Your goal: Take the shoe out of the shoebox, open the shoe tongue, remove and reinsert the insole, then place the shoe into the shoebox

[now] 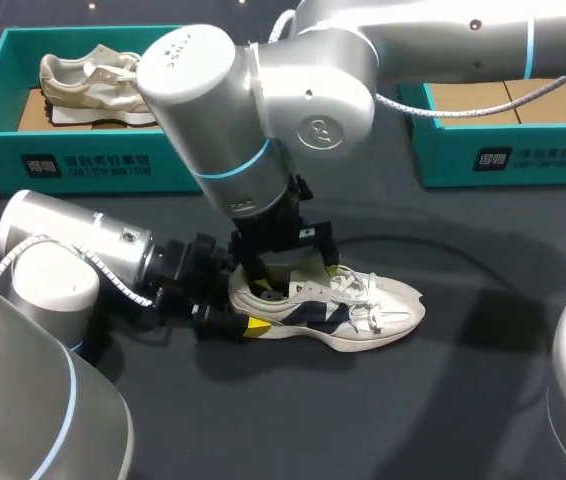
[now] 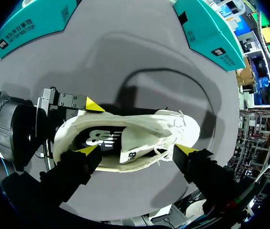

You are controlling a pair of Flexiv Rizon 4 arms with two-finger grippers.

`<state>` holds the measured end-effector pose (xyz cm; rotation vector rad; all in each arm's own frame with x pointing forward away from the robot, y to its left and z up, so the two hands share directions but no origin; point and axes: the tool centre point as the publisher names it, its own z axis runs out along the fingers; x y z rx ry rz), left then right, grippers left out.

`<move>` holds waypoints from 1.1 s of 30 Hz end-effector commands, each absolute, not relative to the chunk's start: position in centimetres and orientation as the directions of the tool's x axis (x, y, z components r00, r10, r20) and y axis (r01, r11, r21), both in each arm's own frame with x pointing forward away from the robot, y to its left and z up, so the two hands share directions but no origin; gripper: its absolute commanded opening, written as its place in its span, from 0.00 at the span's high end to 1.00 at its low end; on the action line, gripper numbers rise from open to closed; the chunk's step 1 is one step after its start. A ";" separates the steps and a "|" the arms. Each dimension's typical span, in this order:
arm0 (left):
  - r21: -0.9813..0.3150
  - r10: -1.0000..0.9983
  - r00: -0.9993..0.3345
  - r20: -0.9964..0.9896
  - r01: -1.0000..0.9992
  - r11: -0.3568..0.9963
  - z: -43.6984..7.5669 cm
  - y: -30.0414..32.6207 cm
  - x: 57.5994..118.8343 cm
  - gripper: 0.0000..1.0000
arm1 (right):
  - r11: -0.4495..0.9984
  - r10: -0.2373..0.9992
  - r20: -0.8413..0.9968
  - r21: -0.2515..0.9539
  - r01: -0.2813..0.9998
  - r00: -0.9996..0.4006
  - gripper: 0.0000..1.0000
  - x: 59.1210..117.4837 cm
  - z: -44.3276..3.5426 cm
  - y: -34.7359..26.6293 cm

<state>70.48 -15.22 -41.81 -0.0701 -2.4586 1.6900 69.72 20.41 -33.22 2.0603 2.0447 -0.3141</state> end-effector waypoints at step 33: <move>-0.931 0.128 -0.986 0.103 -0.050 0.363 -41.9 -15.3 70.5 1.00 | -0.188 0.912 -0.356 0.082 0.979 0.205 0.00 69.0 -35.6 15.6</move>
